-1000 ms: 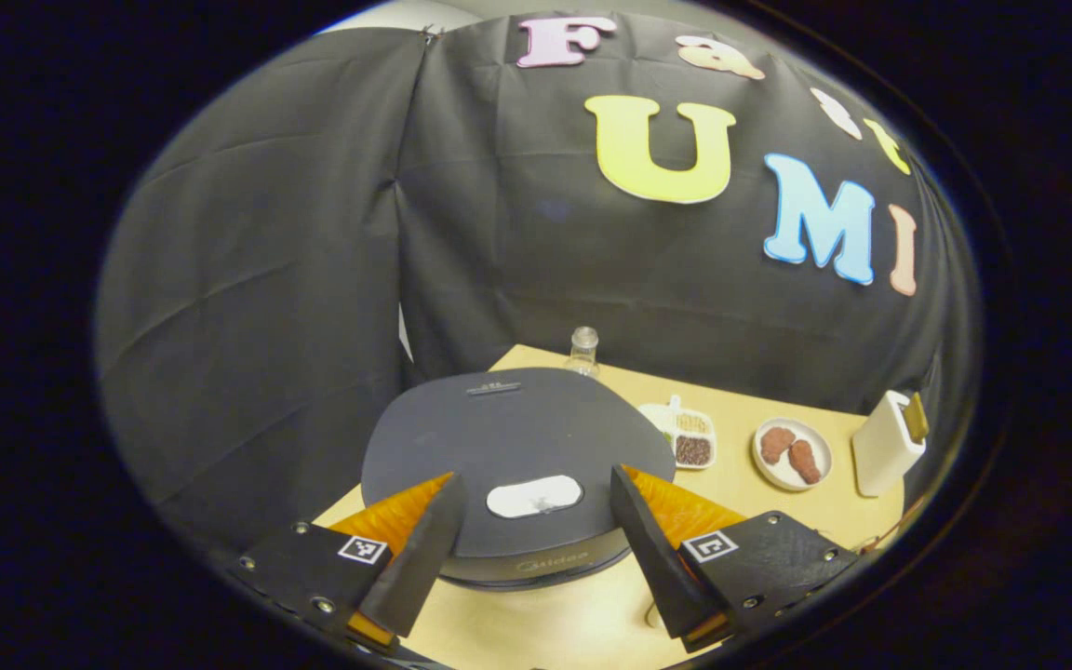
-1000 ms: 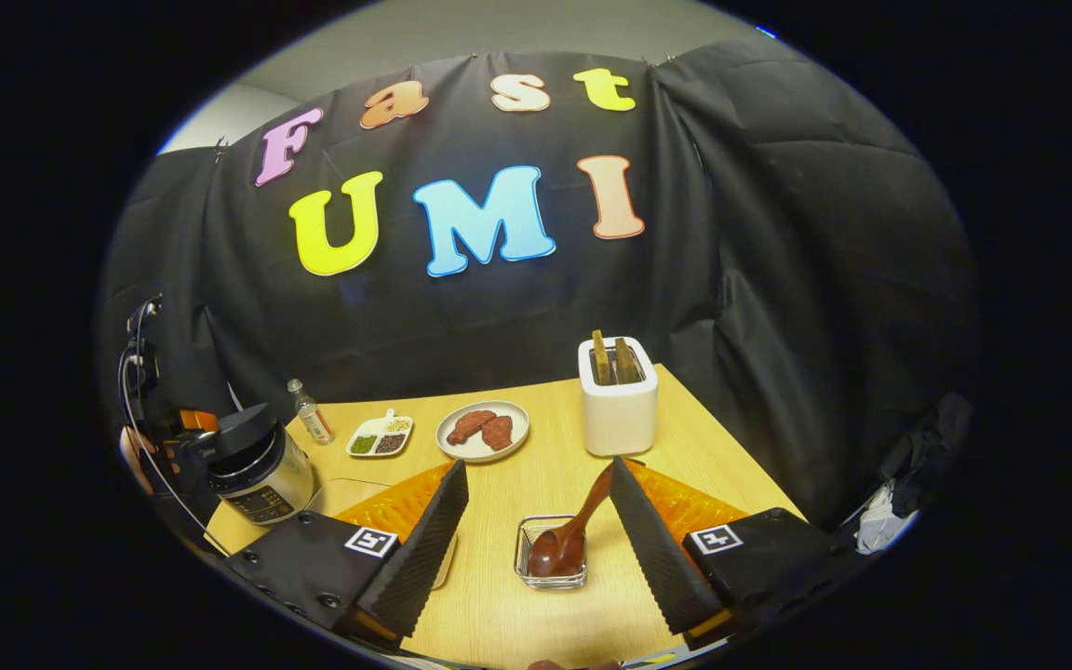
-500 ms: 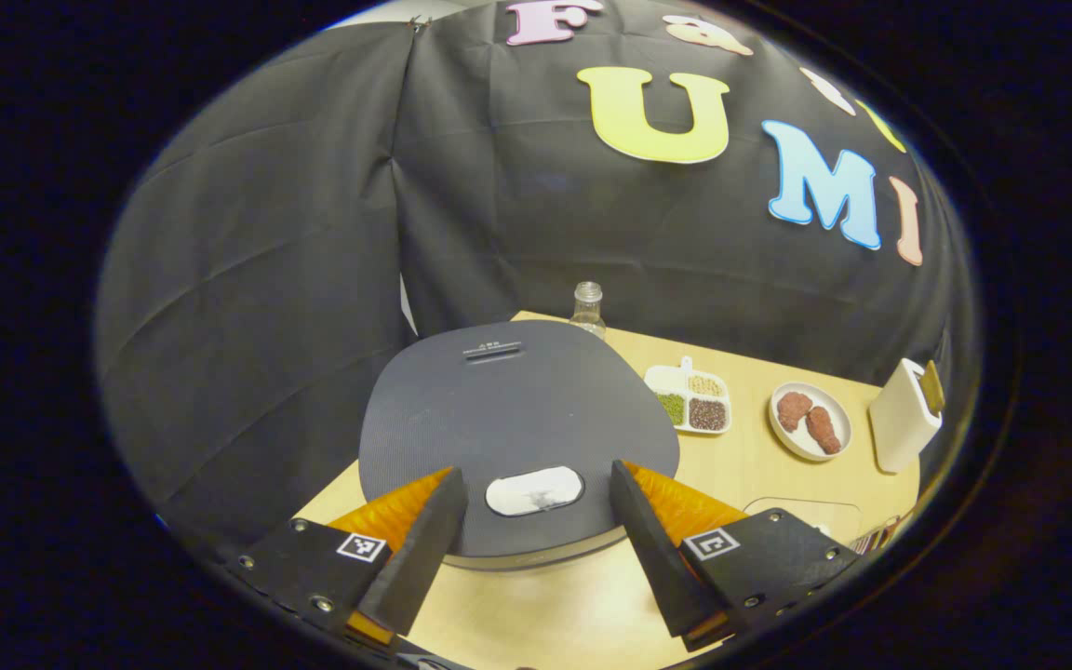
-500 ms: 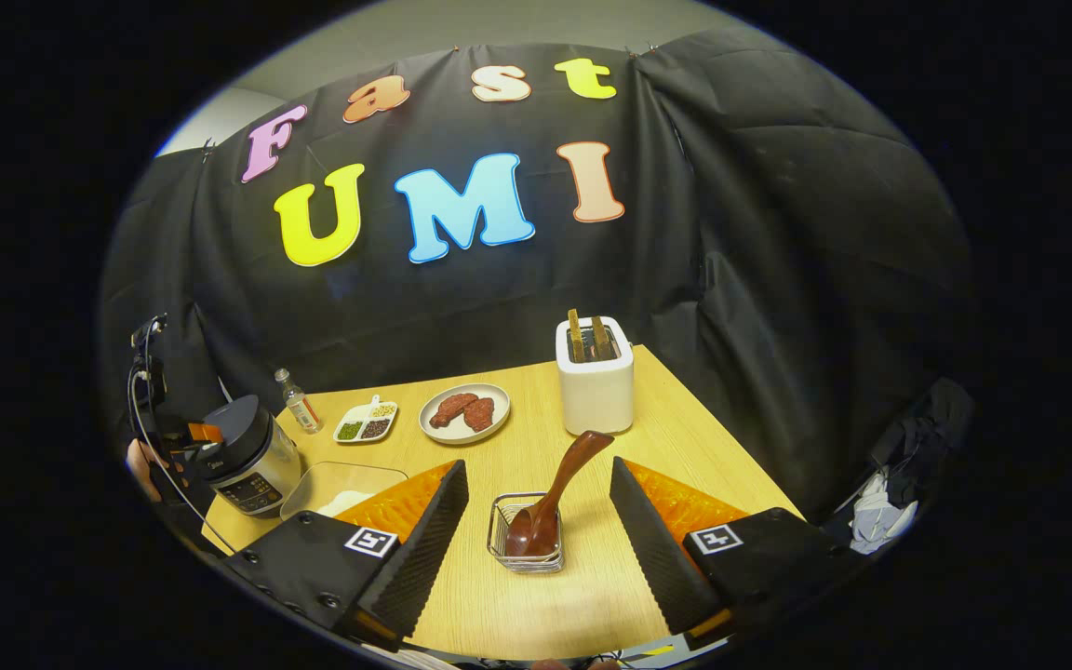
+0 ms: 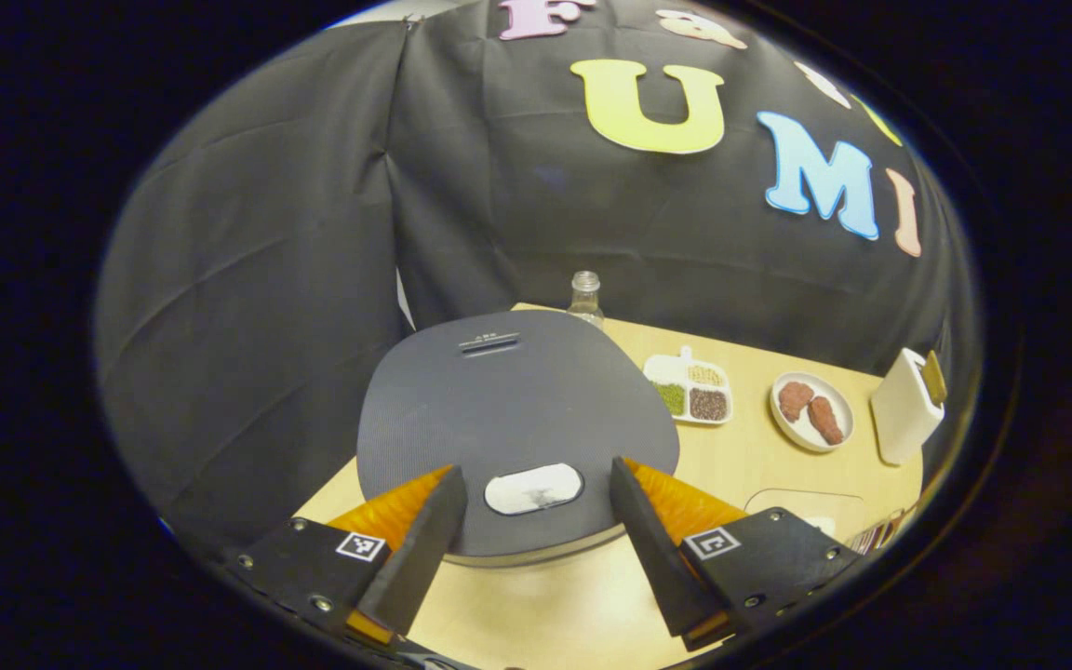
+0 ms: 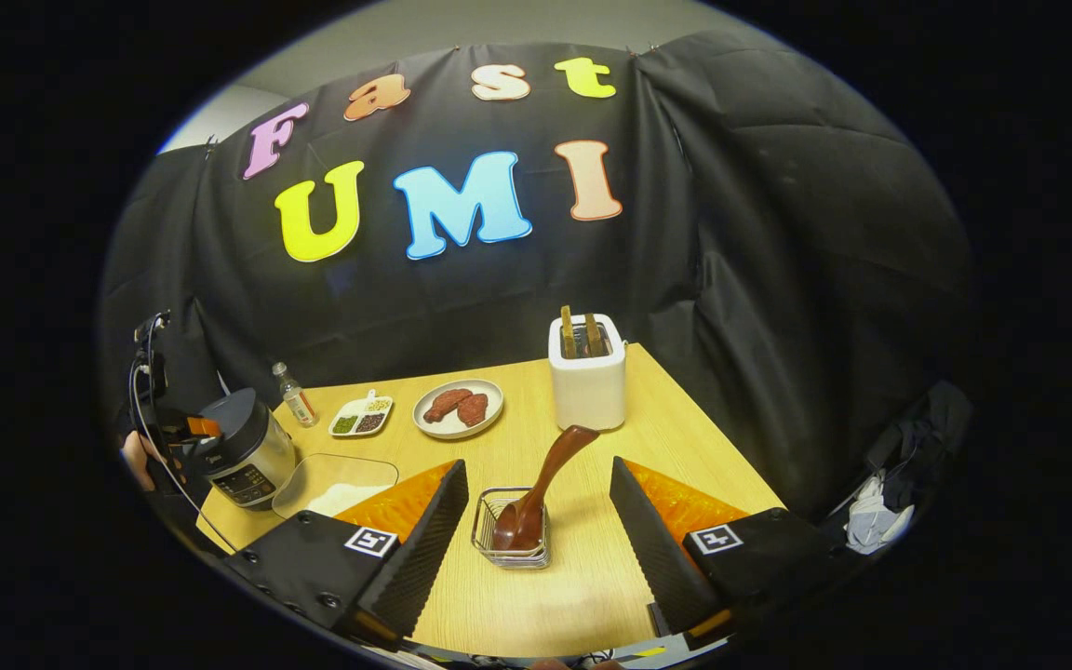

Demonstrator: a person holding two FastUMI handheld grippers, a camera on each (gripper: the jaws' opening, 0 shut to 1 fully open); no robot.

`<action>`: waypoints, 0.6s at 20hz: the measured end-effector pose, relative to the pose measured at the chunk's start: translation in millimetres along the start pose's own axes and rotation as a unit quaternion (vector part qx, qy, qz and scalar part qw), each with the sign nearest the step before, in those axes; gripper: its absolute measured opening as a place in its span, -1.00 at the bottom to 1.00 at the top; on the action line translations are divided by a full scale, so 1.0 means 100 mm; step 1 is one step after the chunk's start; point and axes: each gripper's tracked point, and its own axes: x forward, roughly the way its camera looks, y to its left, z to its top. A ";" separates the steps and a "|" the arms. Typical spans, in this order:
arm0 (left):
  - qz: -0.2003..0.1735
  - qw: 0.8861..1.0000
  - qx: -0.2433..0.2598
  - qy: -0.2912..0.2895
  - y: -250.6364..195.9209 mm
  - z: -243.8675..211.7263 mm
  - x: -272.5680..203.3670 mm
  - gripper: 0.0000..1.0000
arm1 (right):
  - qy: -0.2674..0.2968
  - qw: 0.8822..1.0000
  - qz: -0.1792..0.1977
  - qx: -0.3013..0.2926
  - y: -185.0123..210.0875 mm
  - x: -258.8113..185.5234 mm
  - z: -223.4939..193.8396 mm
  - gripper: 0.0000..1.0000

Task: Close the left gripper, press the button to open the rice cooker; take a wooden spoon from the chopstick holder with the right hand, scoop a spoonful of rice and pour it into the rice cooker, then put the wooden spoon back into the chopstick holder.

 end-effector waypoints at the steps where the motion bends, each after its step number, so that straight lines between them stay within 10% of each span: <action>1: -0.001 1.000 -0.001 0.008 -0.03 -0.05 -0.07 0.99 | -0.001 1.000 -0.002 0.002 -0.04 0.00 0.01 0.96; 12: -0.055 0.981 0.042 -0.181 -0.46 0.97 -2.14 0.93 | -0.088 0.994 0.032 -0.051 -0.49 -0.24 0.91 0.96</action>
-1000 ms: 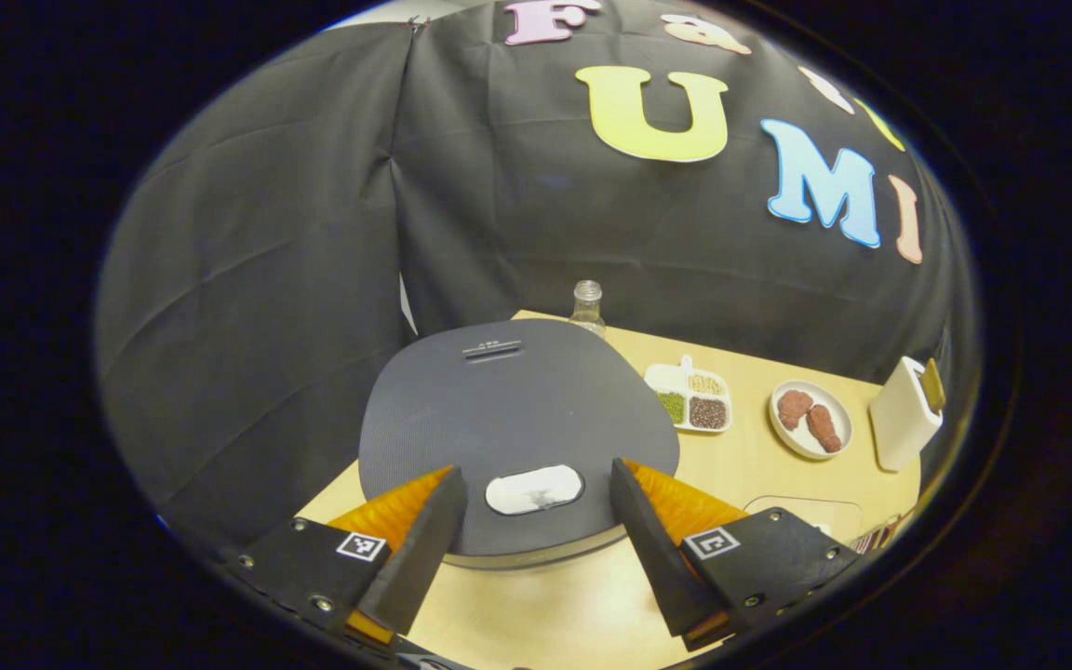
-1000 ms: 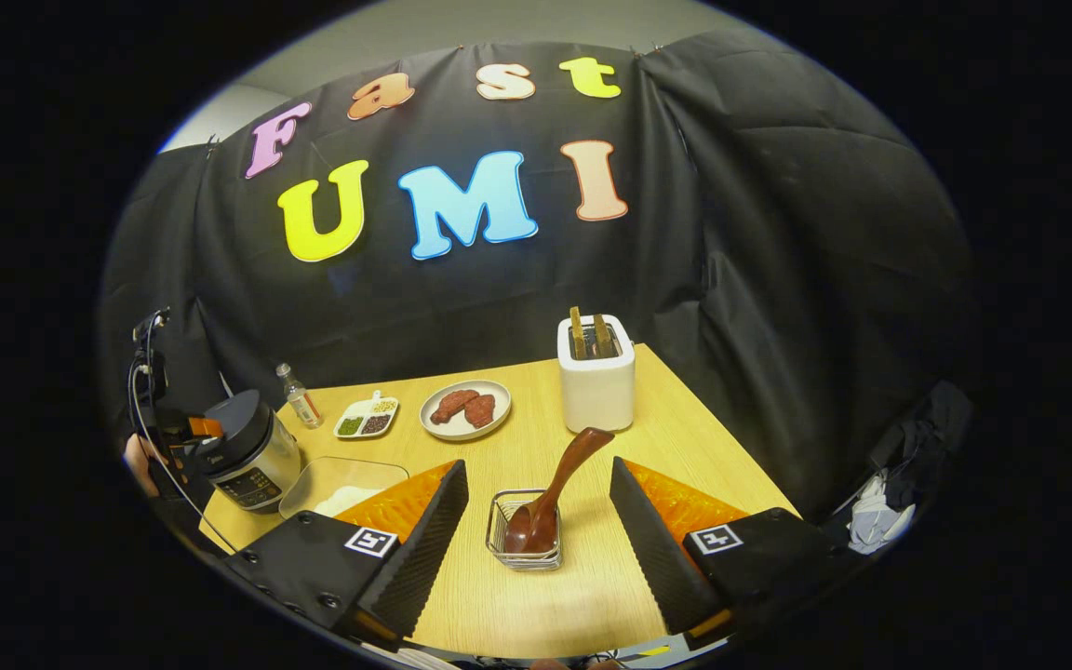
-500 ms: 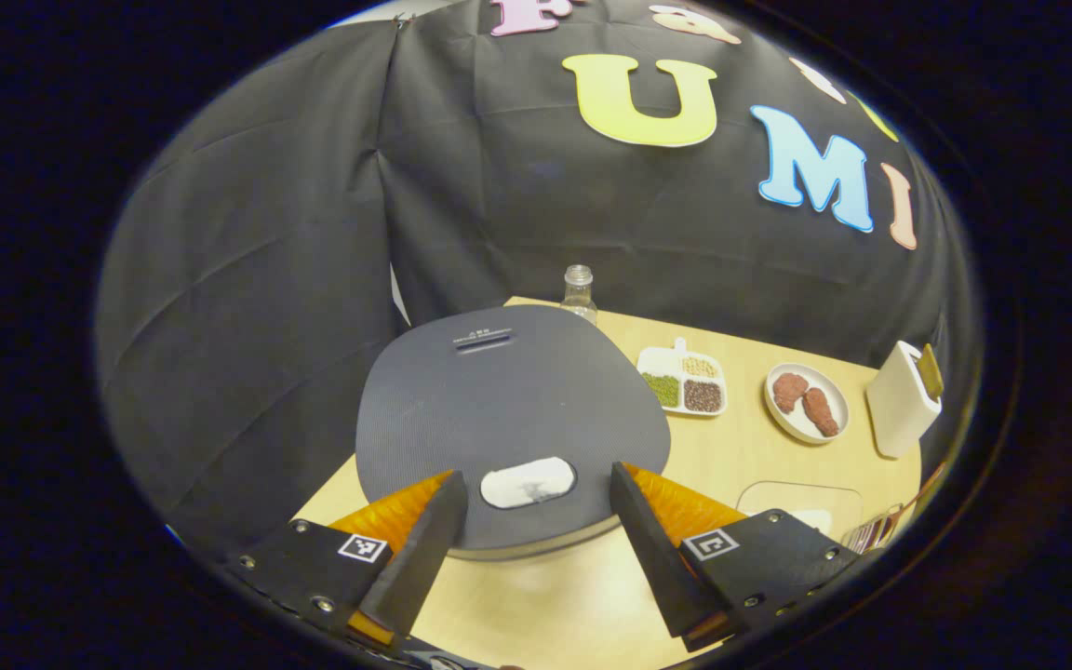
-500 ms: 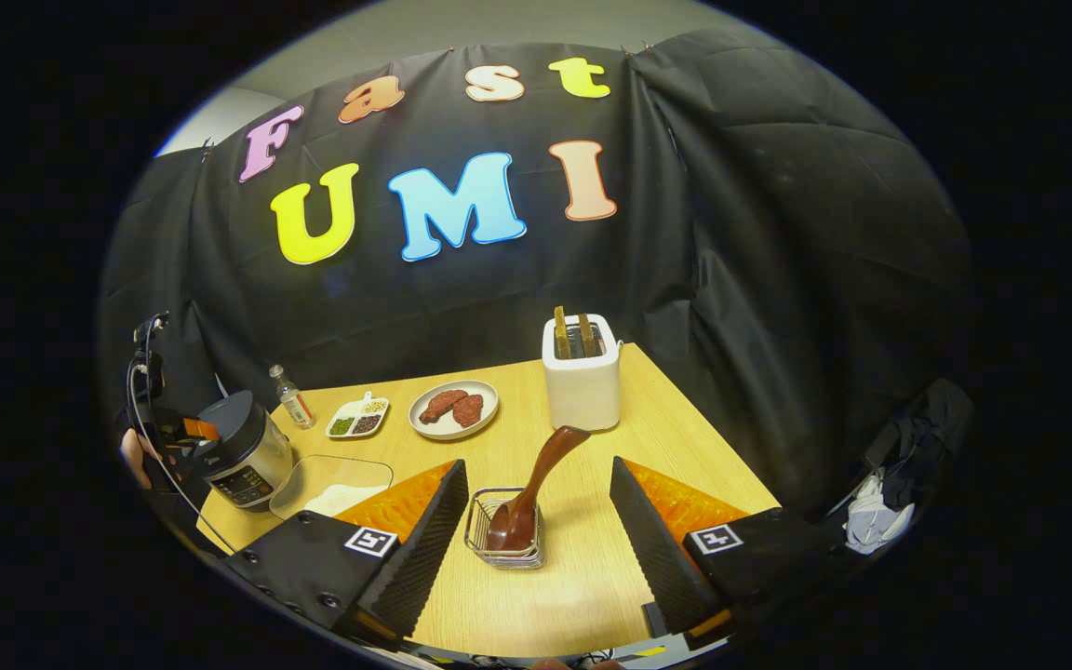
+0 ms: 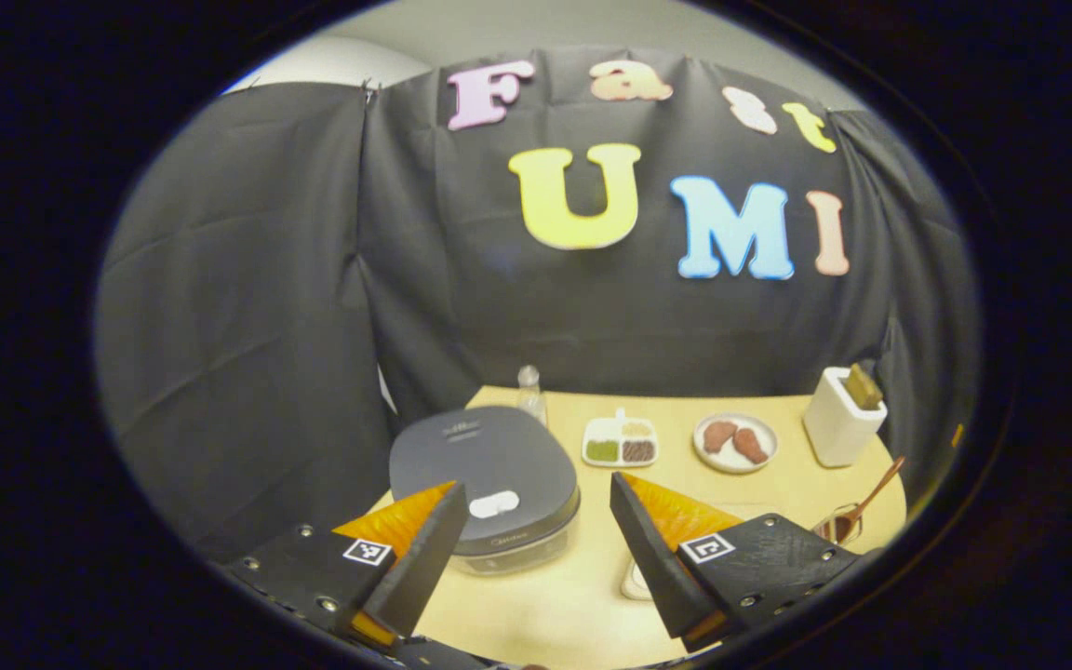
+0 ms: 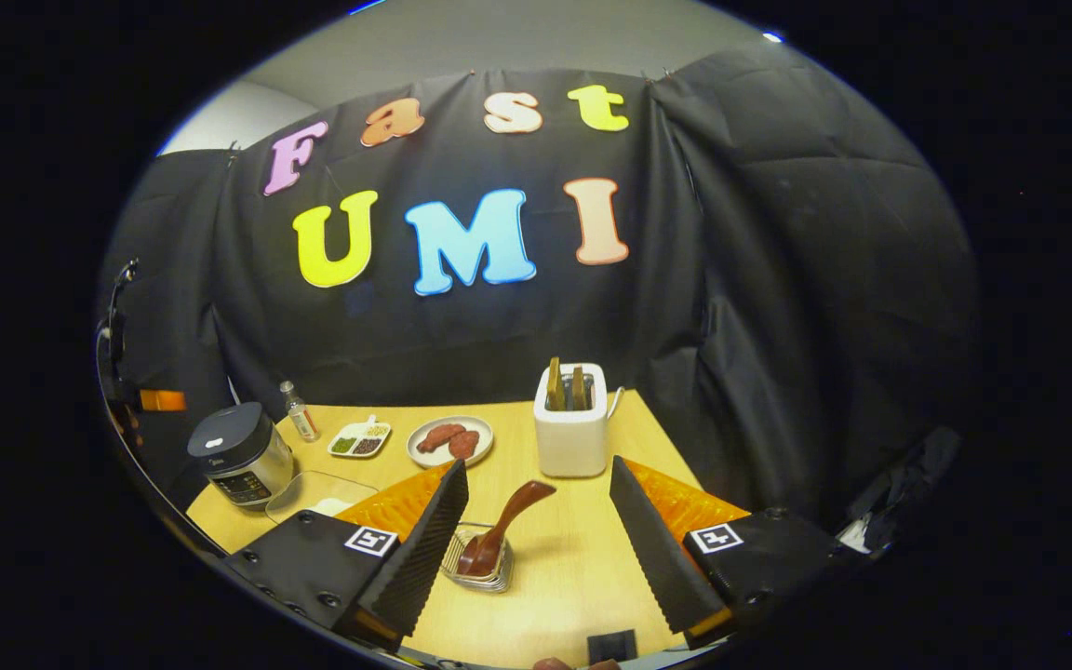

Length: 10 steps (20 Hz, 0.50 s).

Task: Close the left gripper, press the button to open the rice cooker; take a wooden spoon from the chopstick holder with the right hand, scoop a spoonful of rice and pour it into the rice cooker, then put the wooden spoon back into the chopstick holder.

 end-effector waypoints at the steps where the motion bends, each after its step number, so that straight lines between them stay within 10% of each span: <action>1: -0.002 1.000 -0.005 -0.027 -0.04 0.20 -0.20 0.92 | -0.022 1.000 0.001 -0.003 -0.08 -0.02 0.19 0.96; 10: -0.006 0.987 -0.046 -0.153 -0.20 1.05 -1.41 0.92 | -0.086 0.996 0.005 0.008 -0.29 -0.15 0.86 0.96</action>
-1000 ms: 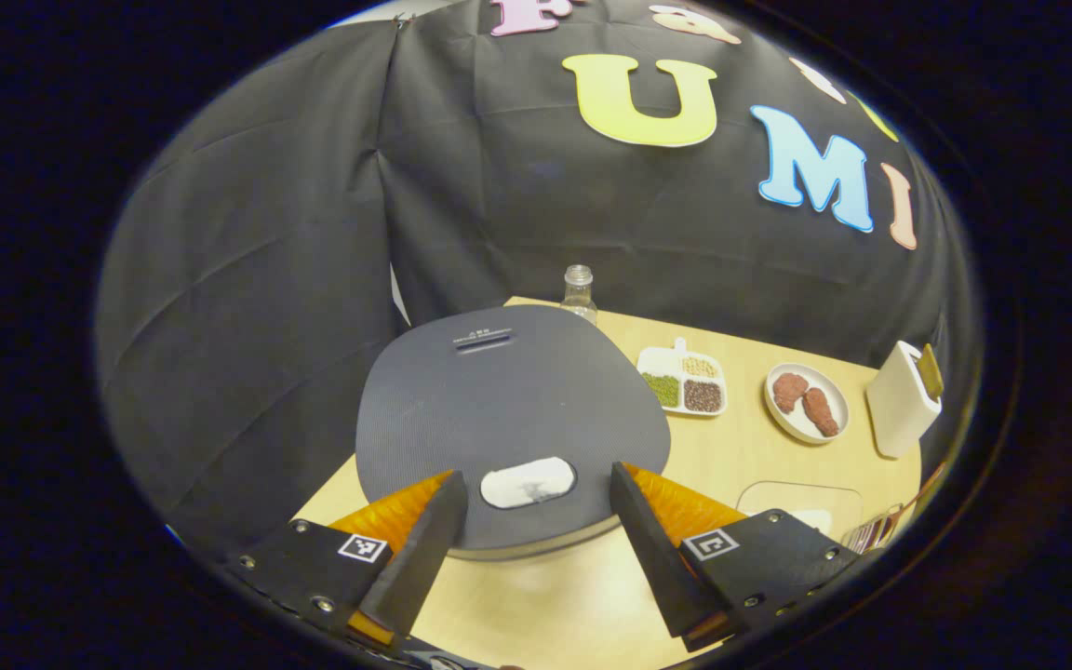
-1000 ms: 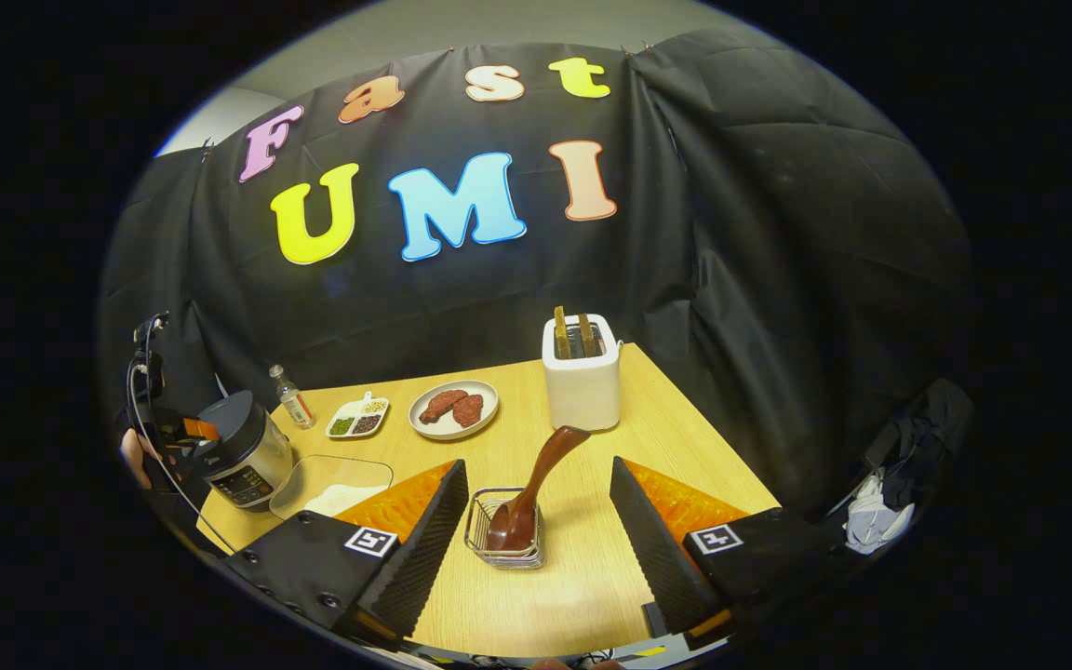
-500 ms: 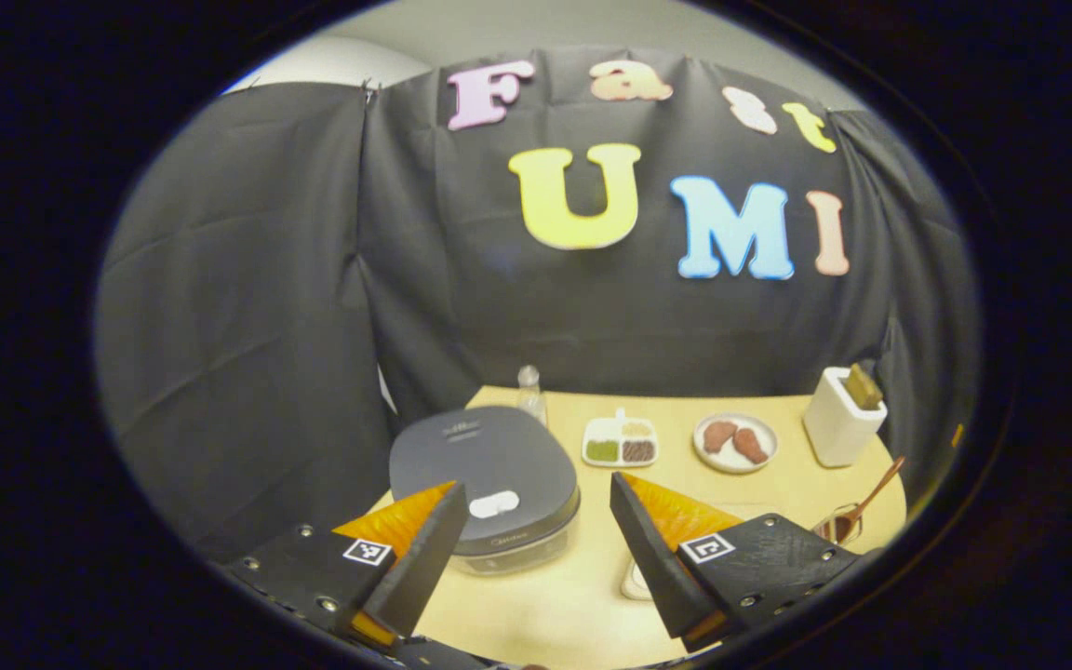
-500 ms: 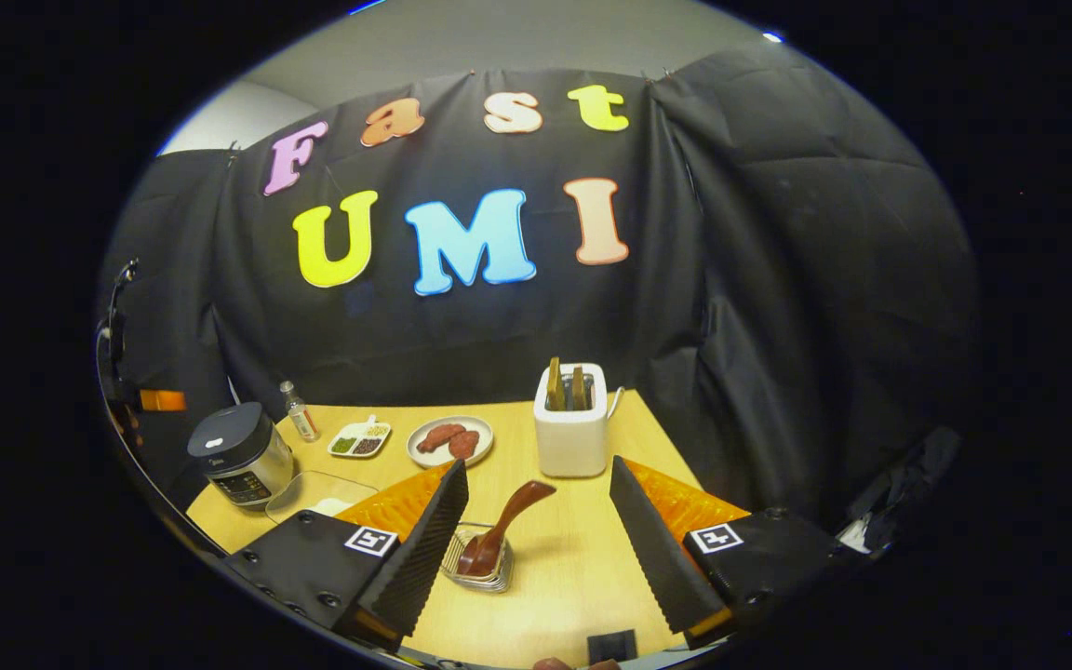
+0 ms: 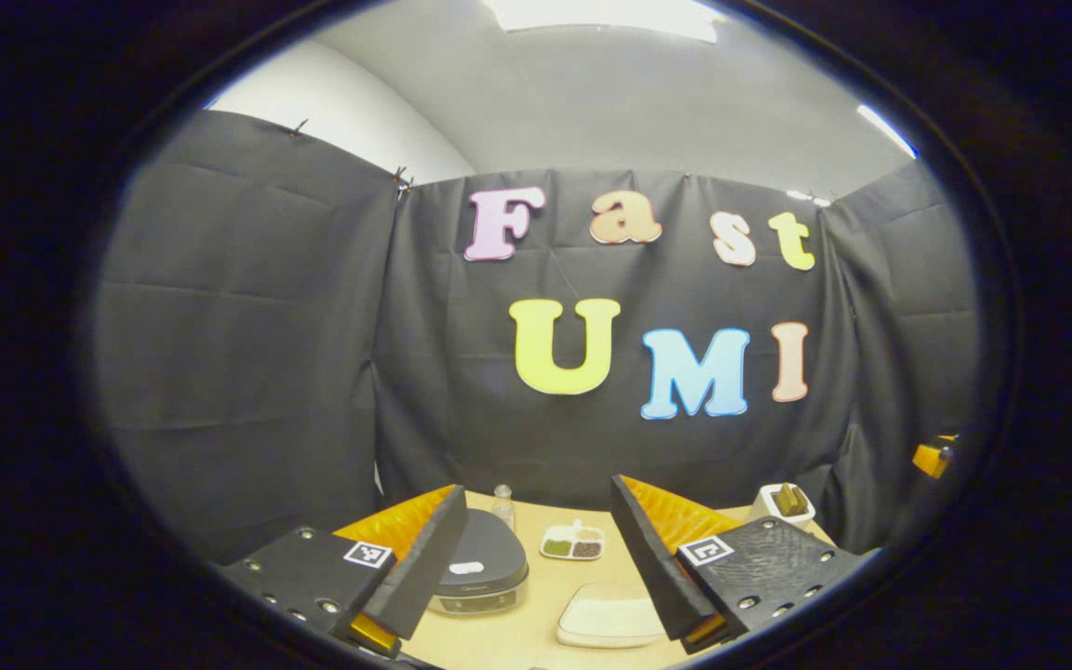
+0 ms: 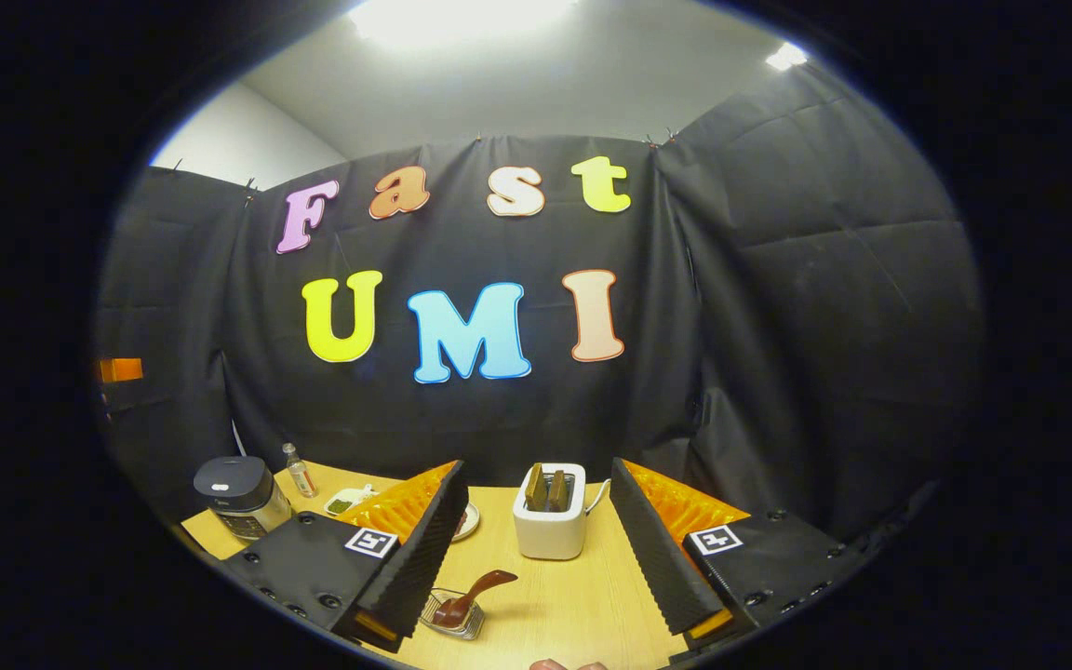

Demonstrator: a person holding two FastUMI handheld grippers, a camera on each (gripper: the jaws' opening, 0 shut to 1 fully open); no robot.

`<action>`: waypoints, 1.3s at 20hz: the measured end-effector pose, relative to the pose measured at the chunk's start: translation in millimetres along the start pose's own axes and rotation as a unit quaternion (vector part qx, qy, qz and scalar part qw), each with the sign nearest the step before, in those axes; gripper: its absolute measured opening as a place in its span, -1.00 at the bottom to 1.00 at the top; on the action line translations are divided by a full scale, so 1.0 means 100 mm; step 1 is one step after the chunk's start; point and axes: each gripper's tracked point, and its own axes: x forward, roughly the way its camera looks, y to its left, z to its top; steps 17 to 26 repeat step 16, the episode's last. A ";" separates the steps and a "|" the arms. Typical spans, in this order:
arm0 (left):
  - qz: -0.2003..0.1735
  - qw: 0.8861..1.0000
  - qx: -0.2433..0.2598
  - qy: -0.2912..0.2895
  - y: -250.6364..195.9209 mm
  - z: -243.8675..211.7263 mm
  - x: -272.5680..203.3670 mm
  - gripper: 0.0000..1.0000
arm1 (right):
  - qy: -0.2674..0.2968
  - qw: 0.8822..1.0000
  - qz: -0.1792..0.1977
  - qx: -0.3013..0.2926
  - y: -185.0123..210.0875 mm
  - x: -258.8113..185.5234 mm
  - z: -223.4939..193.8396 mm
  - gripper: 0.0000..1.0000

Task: Close the left gripper, press the button to open the rice cooker; take a wooden spoon from the chopstick holder with the right hand, scoop a spoonful of rice and pour it into the rice cooker, then put the wooden spoon back into the chopstick holder.

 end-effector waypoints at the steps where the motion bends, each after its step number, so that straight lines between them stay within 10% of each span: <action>1: -0.002 1.000 -0.003 0.002 -0.01 -0.01 -0.02 0.92 | -0.004 1.000 -0.008 0.006 0.01 -0.04 0.01 0.96; 26: -0.026 0.999 -0.008 -0.018 0.43 -0.24 0.29 0.92 | 0.019 0.998 -0.052 0.017 0.84 -0.36 -0.23 0.84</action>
